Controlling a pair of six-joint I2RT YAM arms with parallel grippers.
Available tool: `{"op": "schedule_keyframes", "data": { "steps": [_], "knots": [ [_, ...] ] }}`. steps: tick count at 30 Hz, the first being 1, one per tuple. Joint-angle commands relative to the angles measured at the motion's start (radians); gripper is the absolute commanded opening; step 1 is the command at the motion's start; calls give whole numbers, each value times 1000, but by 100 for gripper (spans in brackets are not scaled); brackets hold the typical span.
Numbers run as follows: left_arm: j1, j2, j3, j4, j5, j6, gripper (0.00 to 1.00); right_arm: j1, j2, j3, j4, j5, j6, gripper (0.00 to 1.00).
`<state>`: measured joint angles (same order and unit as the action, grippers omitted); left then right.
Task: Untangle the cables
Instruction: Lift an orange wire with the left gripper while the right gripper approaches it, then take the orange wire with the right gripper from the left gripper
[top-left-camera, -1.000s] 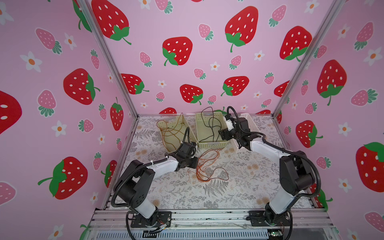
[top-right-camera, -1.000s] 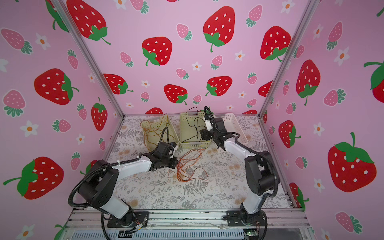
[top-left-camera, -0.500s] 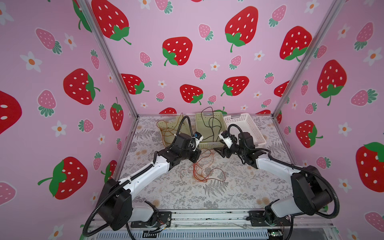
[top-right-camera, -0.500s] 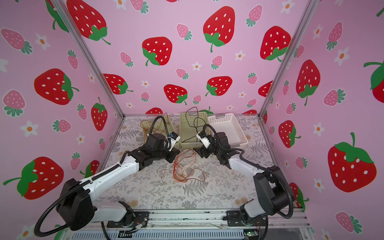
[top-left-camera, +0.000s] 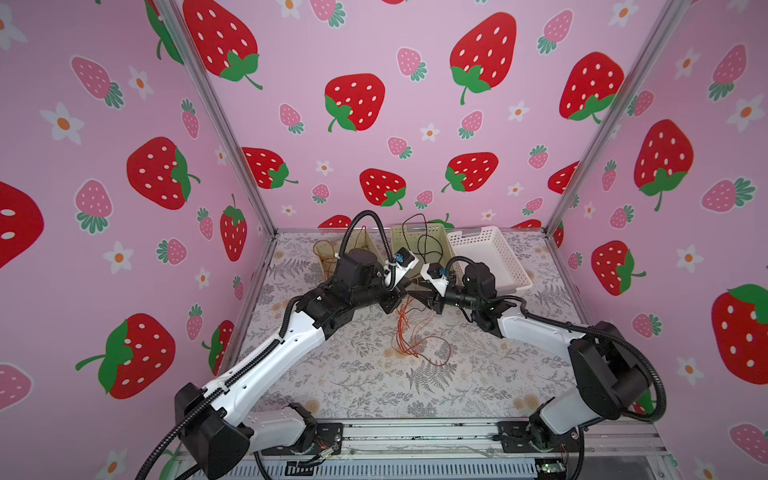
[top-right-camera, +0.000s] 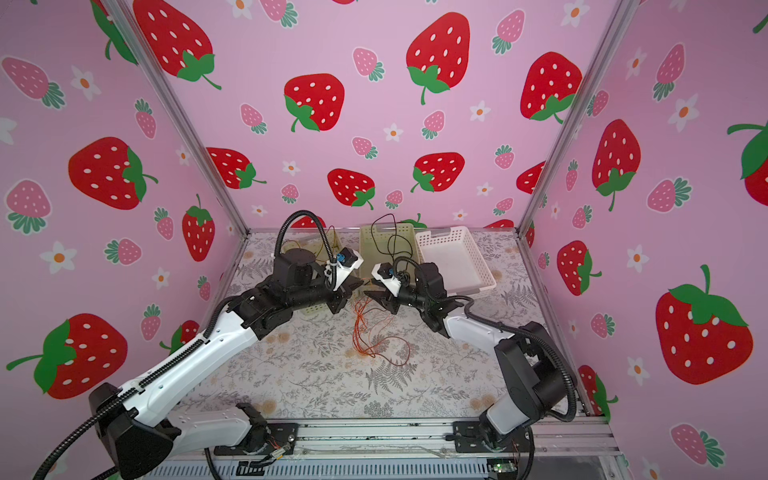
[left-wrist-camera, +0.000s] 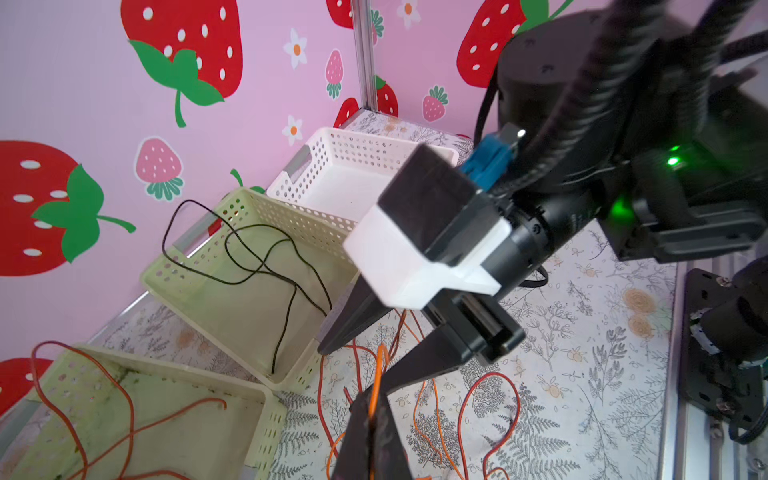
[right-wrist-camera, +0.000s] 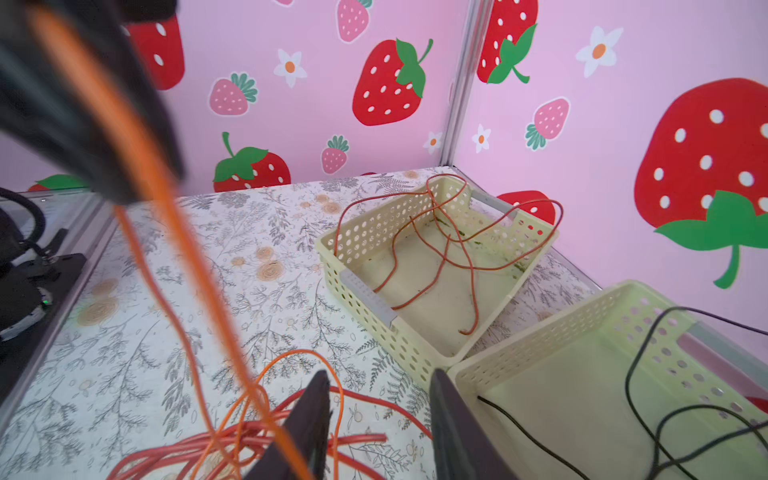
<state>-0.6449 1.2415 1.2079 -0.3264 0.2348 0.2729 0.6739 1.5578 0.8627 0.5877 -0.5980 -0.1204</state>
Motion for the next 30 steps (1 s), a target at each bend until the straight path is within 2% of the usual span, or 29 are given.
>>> {"op": "schedule_keyframes", "data": {
  "steps": [1,7,9,11,14,20,25,30],
  "knots": [
    [-2,-29,70,14,-30,63,0,3,-25,10,37,77,-1,40],
    [-2,-18,148,82,-3,64,0,-4,-42,-38,35,201,7,40],
    [-2,-9,168,104,19,65,0,-15,-45,-56,36,252,20,49],
    [-3,0,185,117,34,69,0,-23,-56,-73,28,309,25,51],
    [-2,9,205,133,47,71,0,-45,-101,-106,31,307,18,63],
    [-3,16,223,171,44,76,0,-63,-150,-144,3,360,-10,70],
    [-2,25,240,187,46,81,0,-81,-179,-185,-11,363,-13,71],
    [-3,19,232,193,36,89,0,-103,-201,-212,-21,335,-12,58]
  ]
}}
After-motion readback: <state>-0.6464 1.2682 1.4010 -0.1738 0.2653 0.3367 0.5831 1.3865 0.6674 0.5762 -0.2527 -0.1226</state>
